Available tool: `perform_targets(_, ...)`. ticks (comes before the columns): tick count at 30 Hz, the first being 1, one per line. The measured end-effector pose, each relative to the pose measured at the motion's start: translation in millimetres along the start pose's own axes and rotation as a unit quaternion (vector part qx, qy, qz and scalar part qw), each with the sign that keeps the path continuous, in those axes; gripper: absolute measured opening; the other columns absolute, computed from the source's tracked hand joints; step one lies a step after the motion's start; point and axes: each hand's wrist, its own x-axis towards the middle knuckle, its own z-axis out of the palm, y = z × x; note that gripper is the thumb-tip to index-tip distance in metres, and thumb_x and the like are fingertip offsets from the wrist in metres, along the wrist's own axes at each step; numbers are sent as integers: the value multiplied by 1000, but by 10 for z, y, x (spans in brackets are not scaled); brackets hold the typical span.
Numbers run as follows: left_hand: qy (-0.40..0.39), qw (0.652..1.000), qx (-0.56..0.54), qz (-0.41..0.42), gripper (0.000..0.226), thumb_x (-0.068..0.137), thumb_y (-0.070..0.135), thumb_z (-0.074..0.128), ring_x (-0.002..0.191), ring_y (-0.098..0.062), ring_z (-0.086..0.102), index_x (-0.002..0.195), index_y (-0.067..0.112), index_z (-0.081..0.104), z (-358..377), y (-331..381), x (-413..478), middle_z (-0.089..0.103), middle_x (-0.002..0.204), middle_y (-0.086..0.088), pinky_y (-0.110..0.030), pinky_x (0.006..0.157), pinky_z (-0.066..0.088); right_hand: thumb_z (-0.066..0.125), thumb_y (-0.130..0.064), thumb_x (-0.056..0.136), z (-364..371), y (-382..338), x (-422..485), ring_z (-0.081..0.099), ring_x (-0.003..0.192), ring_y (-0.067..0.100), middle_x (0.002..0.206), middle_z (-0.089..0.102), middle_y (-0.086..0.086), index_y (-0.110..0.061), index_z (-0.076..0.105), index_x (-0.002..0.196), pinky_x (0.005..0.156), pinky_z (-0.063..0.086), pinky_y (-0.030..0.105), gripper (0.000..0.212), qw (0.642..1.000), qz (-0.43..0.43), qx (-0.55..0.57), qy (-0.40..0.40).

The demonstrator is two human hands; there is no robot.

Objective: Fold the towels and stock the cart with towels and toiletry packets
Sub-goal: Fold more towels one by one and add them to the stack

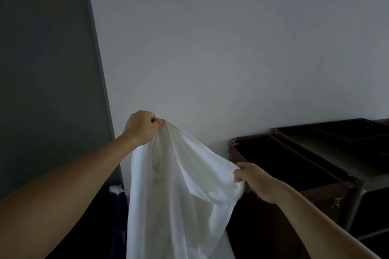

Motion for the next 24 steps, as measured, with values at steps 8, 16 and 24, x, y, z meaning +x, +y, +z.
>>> perform_targets(8, -4, 999, 10, -49, 44, 98, 26, 59, 68, -32, 59, 72, -10, 64, -1, -187, -9, 64, 71, -24, -32, 57, 39, 88, -31, 62, -312, 156, -26, 63, 114, 38, 124, 65, 23, -1, 72, 115, 90, 54, 43, 63, 955, -63, 261, -126)
perform_targets(16, -13, 999, 20, -37, 43, 98, 25, 58, 66, -29, 57, 67, -5, 61, -51, -210, -56, 62, 66, -18, -31, 57, 38, 78, -2, 78, -425, -88, -10, 59, 59, 21, 71, 66, 10, -8, 65, 72, 56, 50, 30, 15, 976, 8, 61, 211)
perform_targets(24, -2, 998, 54, -6, 43, 97, 21, 58, 57, -19, 50, 59, 1, 56, -87, -172, -80, 51, 54, -1, -28, 52, 34, 64, -7, 91, -618, -239, -115, 56, 59, 17, 81, 66, 11, -9, 63, 100, 51, 48, 26, 10, 987, 84, -127, 60)
